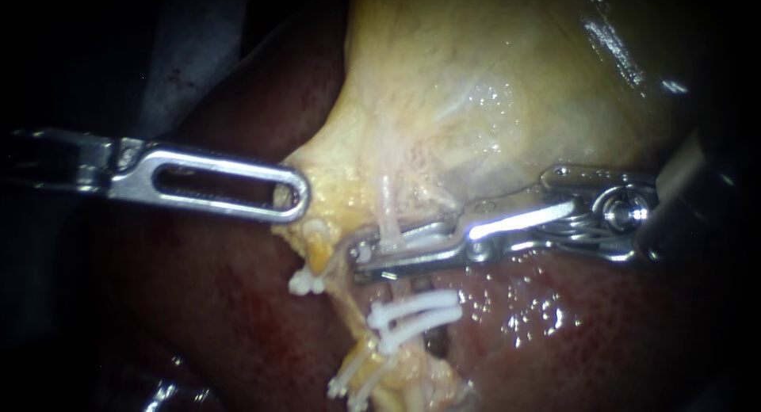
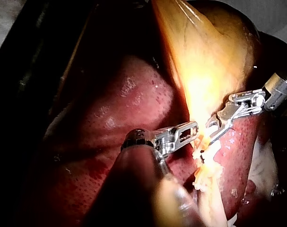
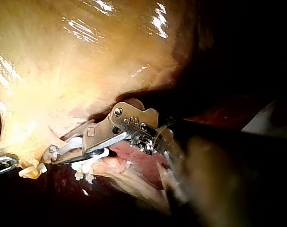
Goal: Going back third clip right tube
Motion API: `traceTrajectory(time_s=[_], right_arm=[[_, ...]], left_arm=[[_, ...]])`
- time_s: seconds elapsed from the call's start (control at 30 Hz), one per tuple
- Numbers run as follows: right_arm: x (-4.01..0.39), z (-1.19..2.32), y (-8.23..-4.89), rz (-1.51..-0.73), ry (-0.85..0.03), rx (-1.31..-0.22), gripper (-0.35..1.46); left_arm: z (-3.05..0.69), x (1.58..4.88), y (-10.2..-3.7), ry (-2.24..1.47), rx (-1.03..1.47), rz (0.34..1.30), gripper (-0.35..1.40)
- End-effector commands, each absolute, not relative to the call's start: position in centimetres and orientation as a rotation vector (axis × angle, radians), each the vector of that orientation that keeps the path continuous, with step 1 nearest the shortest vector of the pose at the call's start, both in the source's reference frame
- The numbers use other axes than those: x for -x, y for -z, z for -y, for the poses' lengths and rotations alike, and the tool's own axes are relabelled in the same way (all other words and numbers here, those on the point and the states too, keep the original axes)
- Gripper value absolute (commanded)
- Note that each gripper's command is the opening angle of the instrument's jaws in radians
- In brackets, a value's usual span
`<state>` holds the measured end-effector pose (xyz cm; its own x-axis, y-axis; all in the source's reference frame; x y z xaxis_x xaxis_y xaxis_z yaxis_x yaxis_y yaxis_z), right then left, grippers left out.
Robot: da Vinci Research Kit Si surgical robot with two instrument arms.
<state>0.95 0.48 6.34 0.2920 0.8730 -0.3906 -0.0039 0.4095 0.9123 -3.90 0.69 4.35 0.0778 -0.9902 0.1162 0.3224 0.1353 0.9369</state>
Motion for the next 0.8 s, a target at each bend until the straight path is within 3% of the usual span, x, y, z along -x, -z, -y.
traceTrajectory(time_s=[0.03, 0.37, 0.53, 0.6, 0.8], right_arm=[[-0.96, -0.48, -6.34, -1.121, -0.73, -0.98, -0.35], [-0.95, -0.47, -6.34, -1.121, -0.729, -0.98, -0.33], [-0.97, -0.41, -6.36, -1.128, -0.71, -0.967, 0.2], [-1.01, -0.39, -6.37, -1.158, -0.643, -0.912, 0.38], [-1.1, -0.42, -6.39, -1.204, -0.532, -0.816, 0.52]], left_arm=[[-0.69, 3.9, -4.35, 1.215, -0.899, 0.98, -0.35], [-0.69, 3.9, -4.35, 1.215, -0.899, 0.98, -0.35], [-0.69, 3.9, -4.35, 1.215, -0.899, 0.98, -0.35], [-0.69, 3.9, -4.35, 1.215, -0.899, 0.98, -0.35], [-0.68, 3.9, -4.35, 1.215, -0.899, 0.98, -0.35]])
